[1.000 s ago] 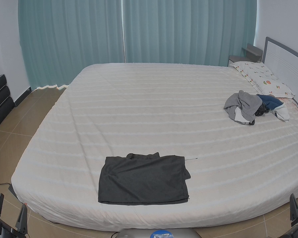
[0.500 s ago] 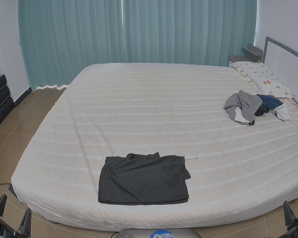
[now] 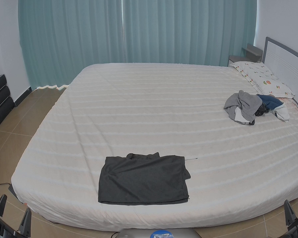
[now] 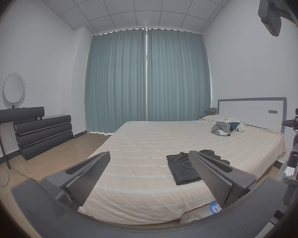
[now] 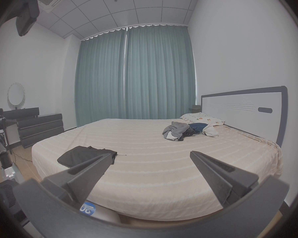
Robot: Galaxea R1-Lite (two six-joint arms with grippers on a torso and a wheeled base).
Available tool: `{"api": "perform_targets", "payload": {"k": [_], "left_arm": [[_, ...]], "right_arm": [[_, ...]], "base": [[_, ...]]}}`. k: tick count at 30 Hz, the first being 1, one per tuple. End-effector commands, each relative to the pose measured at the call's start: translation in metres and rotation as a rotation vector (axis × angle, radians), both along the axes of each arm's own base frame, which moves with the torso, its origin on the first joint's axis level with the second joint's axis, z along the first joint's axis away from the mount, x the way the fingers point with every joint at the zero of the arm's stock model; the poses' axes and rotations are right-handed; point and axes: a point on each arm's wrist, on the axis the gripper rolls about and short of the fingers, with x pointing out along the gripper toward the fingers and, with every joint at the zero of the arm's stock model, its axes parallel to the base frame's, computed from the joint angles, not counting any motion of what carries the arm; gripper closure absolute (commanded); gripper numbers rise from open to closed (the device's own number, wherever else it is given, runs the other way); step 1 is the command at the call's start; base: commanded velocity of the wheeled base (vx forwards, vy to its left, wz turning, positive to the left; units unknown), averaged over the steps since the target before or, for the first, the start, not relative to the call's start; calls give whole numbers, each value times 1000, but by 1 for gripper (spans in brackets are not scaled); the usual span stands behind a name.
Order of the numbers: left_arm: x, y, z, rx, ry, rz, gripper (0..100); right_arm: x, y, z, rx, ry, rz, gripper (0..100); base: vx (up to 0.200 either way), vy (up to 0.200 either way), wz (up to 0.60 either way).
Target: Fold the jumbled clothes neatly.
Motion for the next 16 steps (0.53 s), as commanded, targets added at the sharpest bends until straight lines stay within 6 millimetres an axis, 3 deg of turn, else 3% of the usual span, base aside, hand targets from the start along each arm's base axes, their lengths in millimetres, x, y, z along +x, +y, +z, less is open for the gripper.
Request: {"api": "perform_targets", "payload": {"k": [1, 16], "left_arm": [[0, 0, -5, 0, 4, 0, 0], [0, 0, -5, 0, 6, 0, 0]], "right_arm": [[0, 0, -5, 10, 6, -5, 0], [1, 0, -5, 5, 8, -8, 0]], "base": [[0, 0, 0], [0, 0, 0]]}}
